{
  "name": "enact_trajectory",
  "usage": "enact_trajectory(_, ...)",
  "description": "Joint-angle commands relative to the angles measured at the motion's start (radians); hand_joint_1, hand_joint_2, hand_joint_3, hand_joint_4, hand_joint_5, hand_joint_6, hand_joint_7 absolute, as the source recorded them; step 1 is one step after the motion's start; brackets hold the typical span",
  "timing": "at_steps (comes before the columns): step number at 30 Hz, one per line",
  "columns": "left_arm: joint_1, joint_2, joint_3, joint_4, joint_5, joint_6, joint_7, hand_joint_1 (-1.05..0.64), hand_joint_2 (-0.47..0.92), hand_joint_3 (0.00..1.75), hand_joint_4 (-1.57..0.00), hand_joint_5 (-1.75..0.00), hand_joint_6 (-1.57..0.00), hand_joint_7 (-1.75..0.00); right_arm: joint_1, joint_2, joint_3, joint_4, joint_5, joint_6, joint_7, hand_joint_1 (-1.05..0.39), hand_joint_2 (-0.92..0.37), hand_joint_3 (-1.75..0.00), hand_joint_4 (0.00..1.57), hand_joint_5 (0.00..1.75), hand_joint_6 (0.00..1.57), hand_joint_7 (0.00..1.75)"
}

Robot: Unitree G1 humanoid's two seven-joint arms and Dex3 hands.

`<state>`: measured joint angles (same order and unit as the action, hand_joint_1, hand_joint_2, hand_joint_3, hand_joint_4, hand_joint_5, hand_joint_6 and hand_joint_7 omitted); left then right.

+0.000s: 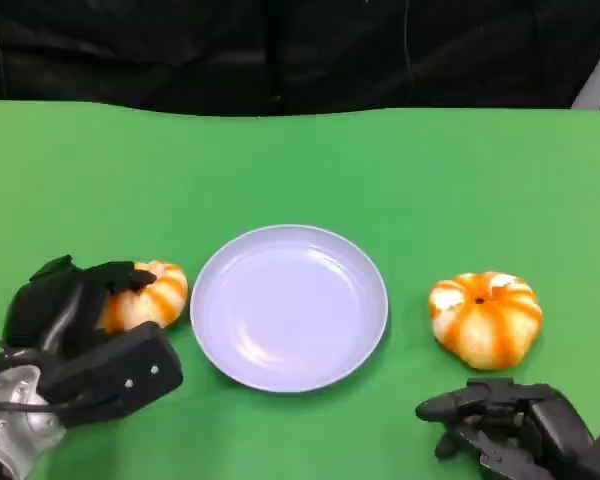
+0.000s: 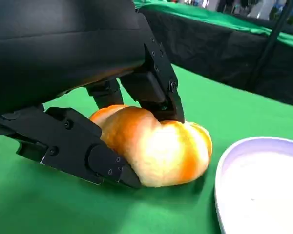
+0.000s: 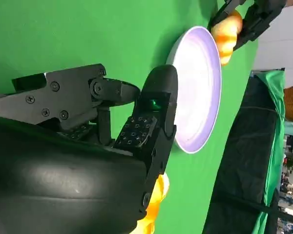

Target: Grasp the bread from the table and place it into the plate.

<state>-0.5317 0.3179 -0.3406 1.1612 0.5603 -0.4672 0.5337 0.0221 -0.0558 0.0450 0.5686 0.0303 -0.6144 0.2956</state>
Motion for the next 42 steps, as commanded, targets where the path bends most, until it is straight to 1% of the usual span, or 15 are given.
enact_trajectory(1, 0.011, 0.015, 0.013, -0.014, -0.004, -0.026, 0.049, -0.10, 0.89, 0.00, -0.54, -1.38, -1.02, -0.46, -0.006, -0.010, -0.013, 0.010, 0.011, -0.008, -0.001, -0.02, -0.92, -0.41, 0.77, 1.20, 1.06, 0.39)
enact_trajectory(7, 0.018, 0.018, 0.014, -0.023, 0.002, -0.030, 0.096, -0.08, 0.88, 0.00, -0.49, -1.45, -1.04, -0.43, -0.008, -0.011, -0.014, 0.019, 0.013, -0.012, 0.003, -0.03, -0.92, -0.40, 0.77, 1.21, 1.06, 0.39)
enact_trajectory(12, 0.018, 0.018, 0.012, -0.022, 0.003, -0.029, 0.101, -0.08, 0.88, 0.00, -0.48, -1.47, -1.04, -0.43, -0.009, -0.011, -0.014, 0.022, 0.013, -0.014, 0.003, -0.03, -0.92, -0.40, 0.78, 1.21, 1.06, 0.39)
enact_trajectory(13, 0.020, 0.019, 0.012, -0.026, 0.007, -0.033, 0.120, -0.08, 0.88, 0.00, -0.48, -1.47, -1.04, -0.43, -0.009, -0.011, -0.014, 0.022, 0.010, -0.016, 0.001, -0.03, -0.92, -0.40, 0.77, 1.21, 1.06, 0.39)
enact_trajectory(15, 0.034, 0.019, 0.021, -0.048, 0.009, -0.050, 0.180, -0.10, 0.88, 0.01, -0.53, -1.39, -1.04, -0.44, -0.008, -0.012, -0.012, 0.021, 0.006, -0.015, -0.002, -0.03, -0.92, -0.40, 0.77, 1.21, 1.06, 0.39)
enact_trajectory(18, 0.042, 0.017, 0.026, -0.058, 0.013, -0.065, 0.234, -0.07, 0.87, 0.00, -0.55, -1.36, -1.05, -0.44, -0.007, -0.011, -0.012, 0.018, 0.010, -0.010, 0.002, -0.02, -0.92, -0.41, 0.77, 1.20, 1.05, 0.39)
enact_trajectory(21, 0.049, 0.015, 0.028, -0.064, 0.023, -0.089, 0.287, -0.07, 0.87, 0.00, -0.59, -1.31, -1.08, -0.37, -0.009, -0.011, -0.014, 0.023, 0.010, -0.017, 0.001, -0.01, -0.92, -0.41, 0.77, 1.21, 1.05, 0.39)
enact_trajectory(22, 0.053, 0.013, 0.028, -0.068, 0.029, -0.104, 0.311, -0.05, 0.86, 0.00, -0.59, -1.32, -1.10, -0.35, -0.008, -0.011, -0.014, 0.023, 0.010, -0.015, 0.001, -0.01, -0.92, -0.41, 0.77, 1.21, 1.06, 0.39)
enact_trajectory(23, 0.055, 0.012, 0.027, -0.071, 0.033, -0.116, 0.329, -0.04, 0.86, 0.00, -0.57, -1.39, -1.14, -0.31, -0.007, -0.011, -0.014, 0.022, 0.011, -0.014, 0.001, -0.02, -0.92, -0.41, 0.77, 1.21, 1.06, 0.39)
enact_trajectory(25, 0.062, 0.014, 0.024, -0.081, 0.046, -0.145, 0.361, -0.04, 0.87, 0.01, -0.53, -1.46, -1.16, -0.28, -0.009, -0.011, -0.015, 0.023, 0.019, -0.010, 0.010, -0.02, -0.92, -0.41, 0.77, 1.21, 1.06, 0.39)
enact_trajectory(27, 0.066, 0.015, 0.023, -0.088, 0.054, -0.163, 0.379, -0.04, 0.88, 0.01, -0.51, -1.49, -1.16, -0.28, -0.010, -0.010, -0.016, 0.025, 0.023, -0.011, 0.016, -0.02, -0.92, -0.41, 0.77, 1.21, 1.05, 0.39)
enact_trajectory(33, 0.089, 0.017, 0.027, -0.140, 0.064, -0.204, 0.392, -0.06, 0.87, 0.00, -0.52, -1.50, -1.18, -0.28, -0.009, -0.010, -0.017, 0.031, 0.003, -0.027, -0.001, -0.02, -0.92, -0.41, 0.77, 1.22, 1.06, 0.39)
enact_trajectory(36, 0.105, 0.016, 0.030, -0.177, 0.065, -0.218, 0.372, -0.05, 0.85, 0.00, -0.52, -1.48, -1.18, -0.28, -0.011, -0.009, -0.017, 0.033, 0.009, -0.020, 0.002, -0.02, -0.92, -0.41, 0.77, 1.22, 1.06, 0.39)
enact_trajectory(42, 0.139, 0.000, 0.022, -0.241, 0.067, -0.233, 0.333, -0.03, 0.84, 0.00, -0.56, -1.42, -1.20, -0.26, -0.015, -0.009, -0.017, 0.045, 0.008, -0.038, 0.003, -0.02, -0.92, -0.41, 0.77, 1.21, 1.06, 0.39)
